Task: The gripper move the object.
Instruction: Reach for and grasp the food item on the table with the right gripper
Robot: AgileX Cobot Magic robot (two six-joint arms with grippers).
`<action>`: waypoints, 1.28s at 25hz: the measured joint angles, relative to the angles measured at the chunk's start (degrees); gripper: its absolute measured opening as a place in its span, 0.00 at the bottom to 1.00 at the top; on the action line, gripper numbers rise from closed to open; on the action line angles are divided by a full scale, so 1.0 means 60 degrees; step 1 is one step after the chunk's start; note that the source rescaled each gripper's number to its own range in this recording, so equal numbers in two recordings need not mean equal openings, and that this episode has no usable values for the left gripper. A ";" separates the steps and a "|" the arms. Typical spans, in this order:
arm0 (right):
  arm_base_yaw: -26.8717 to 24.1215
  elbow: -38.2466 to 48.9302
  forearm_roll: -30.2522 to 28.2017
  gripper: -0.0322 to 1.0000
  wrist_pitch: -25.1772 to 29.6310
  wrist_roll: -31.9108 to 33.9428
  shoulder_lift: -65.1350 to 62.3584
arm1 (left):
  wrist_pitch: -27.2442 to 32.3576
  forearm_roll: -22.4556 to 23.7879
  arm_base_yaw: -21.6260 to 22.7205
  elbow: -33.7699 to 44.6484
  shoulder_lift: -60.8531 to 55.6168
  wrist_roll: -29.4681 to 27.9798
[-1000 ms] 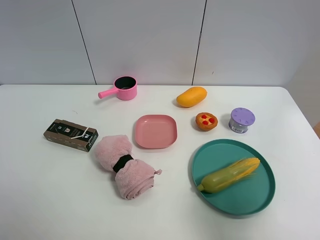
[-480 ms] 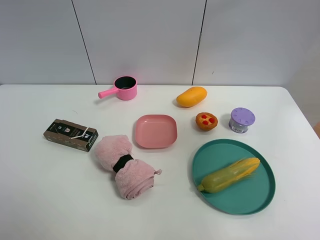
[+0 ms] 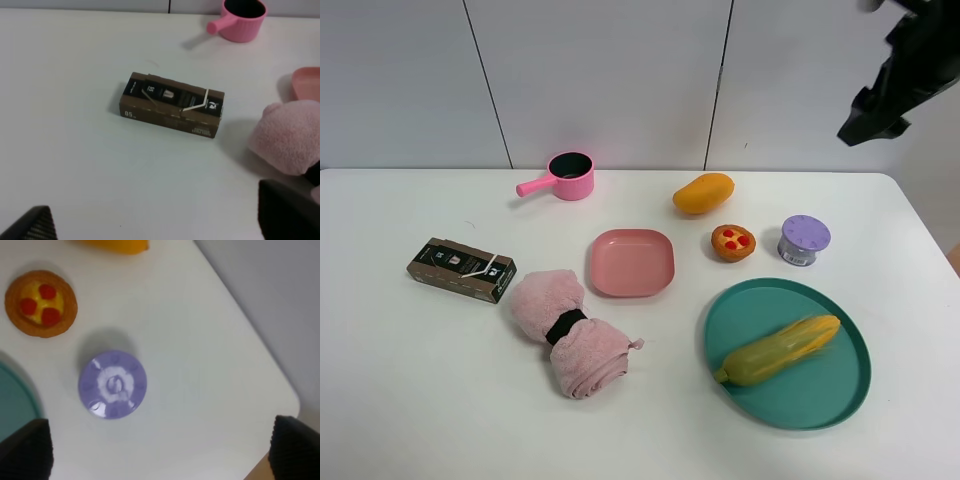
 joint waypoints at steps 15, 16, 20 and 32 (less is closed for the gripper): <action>0.1839 -0.0142 -0.3561 0.93 -0.1894 -0.1073 0.2742 | 0.0000 0.0000 0.0000 0.0000 0.0000 0.0000; 0.1839 -0.0142 -0.3498 0.92 -0.1894 -0.1149 0.2828 | 0.0000 0.0000 0.0000 0.0000 0.0000 0.0000; 0.1839 -0.0153 -0.2862 0.90 -0.2018 -0.1454 0.3001 | 0.0000 0.0000 0.0000 0.0000 0.0000 0.0000; 0.1839 -0.0153 -0.0412 0.92 -0.1319 -0.1766 0.3035 | 0.0000 0.0000 0.0000 0.0000 0.0000 0.0000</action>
